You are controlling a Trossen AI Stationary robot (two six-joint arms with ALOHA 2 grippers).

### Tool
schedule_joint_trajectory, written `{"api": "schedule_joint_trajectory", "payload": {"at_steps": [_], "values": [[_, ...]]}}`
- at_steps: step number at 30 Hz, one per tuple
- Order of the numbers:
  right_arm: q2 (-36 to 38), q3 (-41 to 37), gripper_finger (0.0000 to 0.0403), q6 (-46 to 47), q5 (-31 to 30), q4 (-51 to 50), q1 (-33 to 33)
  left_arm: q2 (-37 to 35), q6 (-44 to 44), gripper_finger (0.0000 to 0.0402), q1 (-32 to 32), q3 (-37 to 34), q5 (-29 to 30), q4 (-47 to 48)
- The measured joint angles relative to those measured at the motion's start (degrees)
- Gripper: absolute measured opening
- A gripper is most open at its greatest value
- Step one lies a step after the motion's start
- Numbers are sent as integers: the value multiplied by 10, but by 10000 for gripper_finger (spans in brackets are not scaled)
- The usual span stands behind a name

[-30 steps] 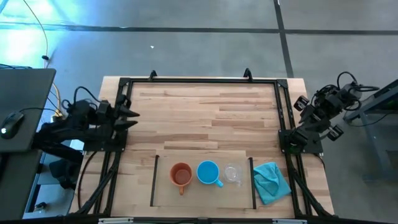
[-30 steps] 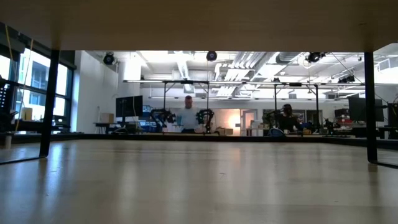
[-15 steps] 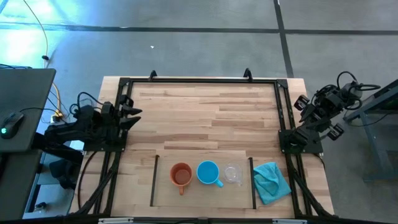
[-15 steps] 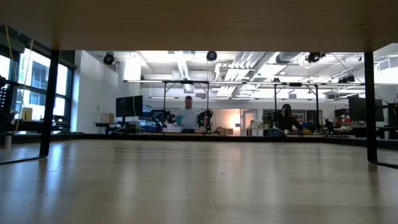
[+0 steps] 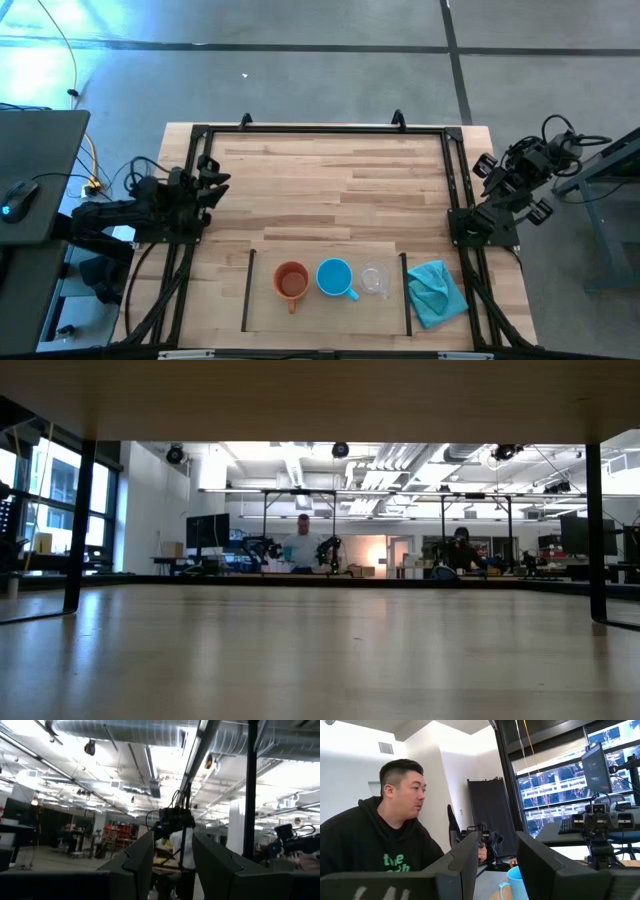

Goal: Stack small to large cups/mugs on shelf
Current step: Return to Home Position

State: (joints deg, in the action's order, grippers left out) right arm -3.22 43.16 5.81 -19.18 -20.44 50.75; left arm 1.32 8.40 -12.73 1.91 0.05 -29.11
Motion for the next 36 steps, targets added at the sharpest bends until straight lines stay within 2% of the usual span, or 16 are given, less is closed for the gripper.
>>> {"api": "schedule_joint_trajectory", "payload": {"at_steps": [11, 16, 24, 28, 36], "values": [[0, 0, 122, -6, 0, -6, 0, 0, 0, 124, 0, -10, 10, -15], [0, 14, 122, -8, -5, -11, 0, 0, 22, 124, 1, -10, -71, 12], [0, 33, 122, 2, -32, -33, 0, 0, 57, 124, 0, -10, -117, 96], [0, 44, 122, 2, -41, -36, 0, 0, 58, 124, 0, -10, -117, 127], [0, 66, 122, 2, -58, -43, 0, 0, 64, 124, 0, -14, -61, 200]]}}
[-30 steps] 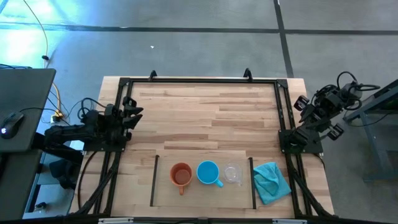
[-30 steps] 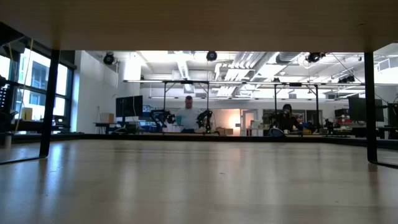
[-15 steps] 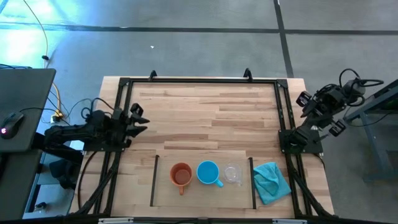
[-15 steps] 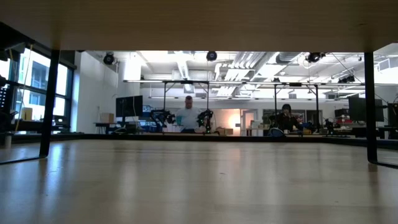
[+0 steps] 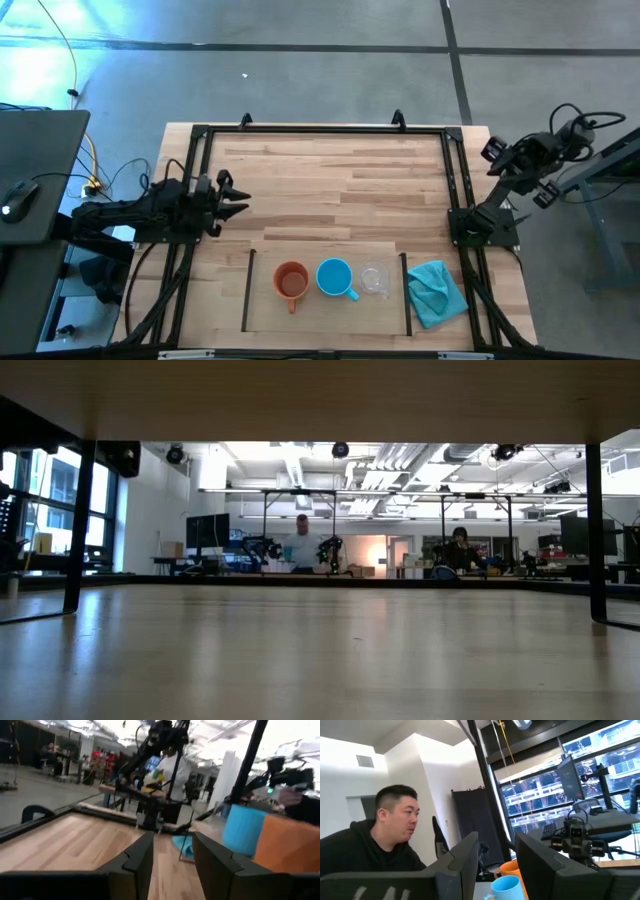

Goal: Stack small to large cups/mugs on shelf
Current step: Return to Home Position

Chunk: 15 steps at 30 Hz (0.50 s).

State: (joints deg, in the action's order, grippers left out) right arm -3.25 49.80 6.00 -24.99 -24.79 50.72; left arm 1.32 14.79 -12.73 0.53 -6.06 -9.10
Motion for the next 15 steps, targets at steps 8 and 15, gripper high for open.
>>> {"api": "schedule_joint_trajectory", "payload": {"at_steps": [8, 15], "values": [[0, 12, 122, 2, -14, -22, 0, 0, -23, 124, 0, 0, -18, 26], [0, 12, 122, 7, -37, -35, 0, 0, -50, 124, 0, 0, -68, 38]]}}
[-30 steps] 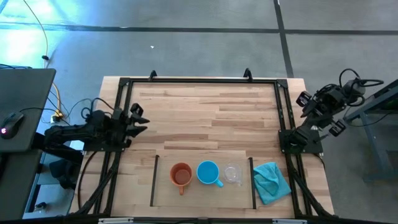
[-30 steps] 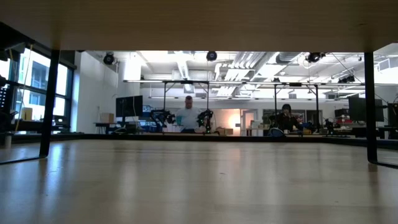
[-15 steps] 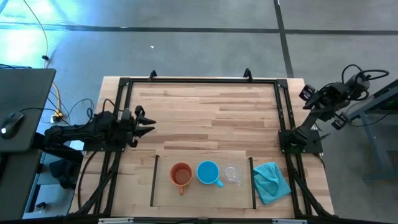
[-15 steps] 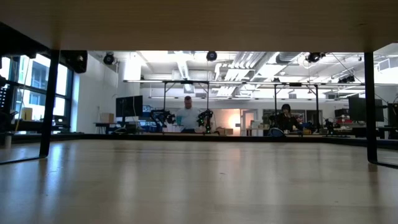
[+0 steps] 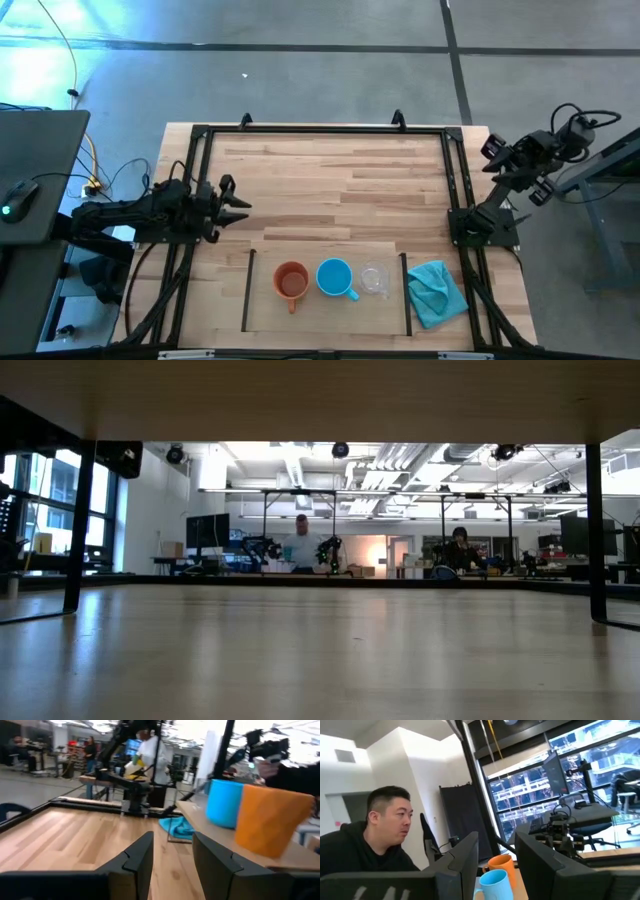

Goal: Stack small to large cups/mugs on shelf
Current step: Return to Home Position

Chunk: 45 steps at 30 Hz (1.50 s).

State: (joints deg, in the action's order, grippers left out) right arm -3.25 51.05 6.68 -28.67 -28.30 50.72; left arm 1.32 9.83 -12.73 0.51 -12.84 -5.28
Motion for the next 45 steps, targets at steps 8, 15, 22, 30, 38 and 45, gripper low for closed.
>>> {"api": "schedule_joint_trajectory", "payload": {"at_steps": [8, 15, 22, 30, 38, 45], "values": [[0, 0, 122, 12, -8, -10, 0, 0, 0, 124, 0, 0, -15, 23], [0, -5, 122, 39, 8, -37, 0, 0, 9, 124, 0, 0, -15, 23], [0, -13, 122, 57, 51, -87, 0, 0, -10, 124, 0, 0, 18, 24], [0, -16, 122, 69, 82, -188, 0, 0, 37, 124, 0, 0, 35, 28], [10, -108, 122, -34, 119, -61, 0, 0, -38, 124, 0, 0, -7, -16], [11, -164, 122, -106, 148, 23, 0, 0, -85, 124, 0, 0, -66, -68]]}}
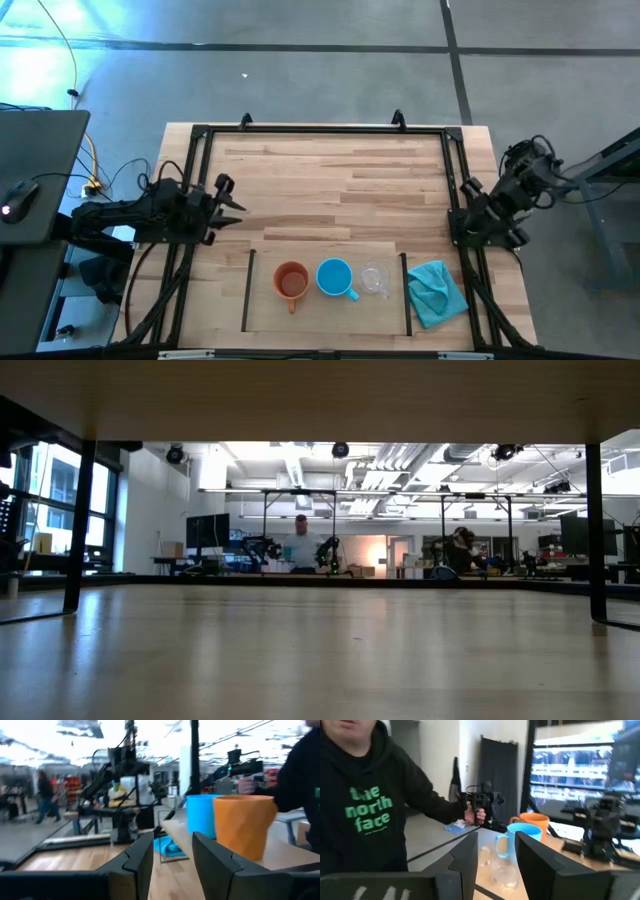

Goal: Stack small to large cups/mugs on shelf
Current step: Return to Home Position

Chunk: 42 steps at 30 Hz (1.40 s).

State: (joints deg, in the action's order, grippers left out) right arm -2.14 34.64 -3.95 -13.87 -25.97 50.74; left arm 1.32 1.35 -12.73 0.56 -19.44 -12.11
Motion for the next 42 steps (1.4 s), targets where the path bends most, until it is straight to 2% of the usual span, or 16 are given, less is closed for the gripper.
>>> {"api": "schedule_joint_trajectory", "payload": {"at_steps": [8, 12, 20, 31, 38, 42], "values": [[20, -86, 122, -38, 13, 96, 0, 0, -31, 124, 0, 0, -37, -16], [18, -103, 122, -38, 16, 130, 0, 0, -41, 124, 0, 0, -41, -21], [19, -139, 122, -41, 32, 169, 0, 0, -41, 124, 0, 0, -44, -35], [19, -222, 122, -51, 41, 331, 0, 0, -30, 124, 0, 0, -44, -46], [19, -264, 122, -51, 87, 410, 0, 0, -16, 124, 0, 0, -44, -45], [19, -292, 122, -40, 90, 452, 0, 0, -14, 124, 0, 0, -44, -45]]}}
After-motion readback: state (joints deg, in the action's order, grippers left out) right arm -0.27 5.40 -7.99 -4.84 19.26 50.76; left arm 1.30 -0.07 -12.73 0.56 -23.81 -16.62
